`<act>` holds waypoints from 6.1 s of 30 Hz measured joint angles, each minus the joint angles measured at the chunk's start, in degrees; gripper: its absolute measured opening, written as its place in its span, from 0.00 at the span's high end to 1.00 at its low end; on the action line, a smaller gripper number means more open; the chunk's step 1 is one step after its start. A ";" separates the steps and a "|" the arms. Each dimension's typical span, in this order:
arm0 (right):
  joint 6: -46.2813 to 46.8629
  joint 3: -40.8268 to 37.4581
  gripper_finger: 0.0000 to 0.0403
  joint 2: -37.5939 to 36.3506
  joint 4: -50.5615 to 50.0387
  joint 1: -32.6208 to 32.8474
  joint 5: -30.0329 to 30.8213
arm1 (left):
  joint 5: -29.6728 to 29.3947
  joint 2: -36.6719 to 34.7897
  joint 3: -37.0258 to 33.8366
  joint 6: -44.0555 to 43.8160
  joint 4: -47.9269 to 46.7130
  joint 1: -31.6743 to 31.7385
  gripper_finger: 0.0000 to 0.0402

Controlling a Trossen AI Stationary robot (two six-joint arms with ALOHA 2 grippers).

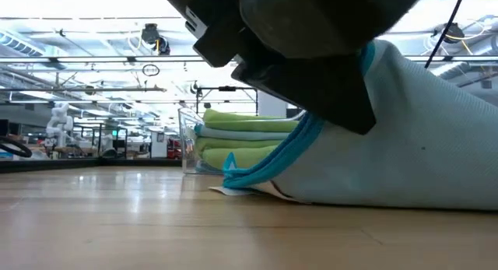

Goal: Fold microfiber towels
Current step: Fold the blue microfiber cloth, then stack the folded blue microfiber cloth on top of the green microfiber cloth in the transparent bin

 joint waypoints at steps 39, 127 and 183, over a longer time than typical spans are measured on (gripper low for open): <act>-2.89 1.15 0.97 -6.26 -10.00 -1.06 6.27 | 4.81 -4.98 -0.02 4.31 3.99 0.37 0.96; -1.08 -8.42 0.98 -9.50 7.74 -21.16 -22.62 | 8.34 -12.17 -17.29 2.61 1.71 2.59 0.95; -16.59 -8.36 0.52 -11.04 1.96 -14.09 -14.89 | 17.08 -15.63 -16.06 -3.65 23.52 5.88 0.72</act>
